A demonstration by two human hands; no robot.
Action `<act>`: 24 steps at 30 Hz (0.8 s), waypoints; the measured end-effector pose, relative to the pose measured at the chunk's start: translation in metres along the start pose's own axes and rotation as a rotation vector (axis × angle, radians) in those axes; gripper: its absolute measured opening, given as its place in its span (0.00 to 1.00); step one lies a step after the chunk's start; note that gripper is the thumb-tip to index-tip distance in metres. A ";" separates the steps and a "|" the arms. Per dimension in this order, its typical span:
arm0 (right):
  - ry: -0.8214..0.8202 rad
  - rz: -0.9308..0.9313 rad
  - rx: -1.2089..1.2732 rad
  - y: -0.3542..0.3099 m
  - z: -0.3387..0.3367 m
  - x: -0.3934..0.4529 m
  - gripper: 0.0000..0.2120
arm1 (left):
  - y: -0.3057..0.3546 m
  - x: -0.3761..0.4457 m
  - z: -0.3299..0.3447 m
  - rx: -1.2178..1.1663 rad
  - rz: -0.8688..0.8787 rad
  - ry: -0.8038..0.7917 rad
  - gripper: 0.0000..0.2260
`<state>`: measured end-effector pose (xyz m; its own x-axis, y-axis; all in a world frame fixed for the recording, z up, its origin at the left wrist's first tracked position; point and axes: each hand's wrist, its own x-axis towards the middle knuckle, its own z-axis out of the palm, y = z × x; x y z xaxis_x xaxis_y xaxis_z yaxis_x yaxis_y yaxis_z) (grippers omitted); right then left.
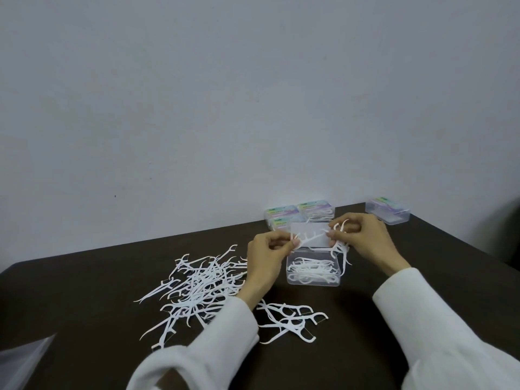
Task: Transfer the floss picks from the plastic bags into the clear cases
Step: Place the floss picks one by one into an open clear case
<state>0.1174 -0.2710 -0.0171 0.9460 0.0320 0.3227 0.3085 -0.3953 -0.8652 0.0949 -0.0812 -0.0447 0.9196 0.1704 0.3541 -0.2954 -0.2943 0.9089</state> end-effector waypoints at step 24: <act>0.303 -0.035 0.338 0.000 0.024 -0.004 0.09 | -0.002 -0.001 0.005 0.422 0.178 -0.131 0.08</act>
<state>0.1163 -0.2486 -0.0278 0.8783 -0.2499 0.4077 0.4022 -0.0752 -0.9125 0.0961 -0.0857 -0.0480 0.8973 -0.0296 0.4404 -0.3450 -0.6693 0.6580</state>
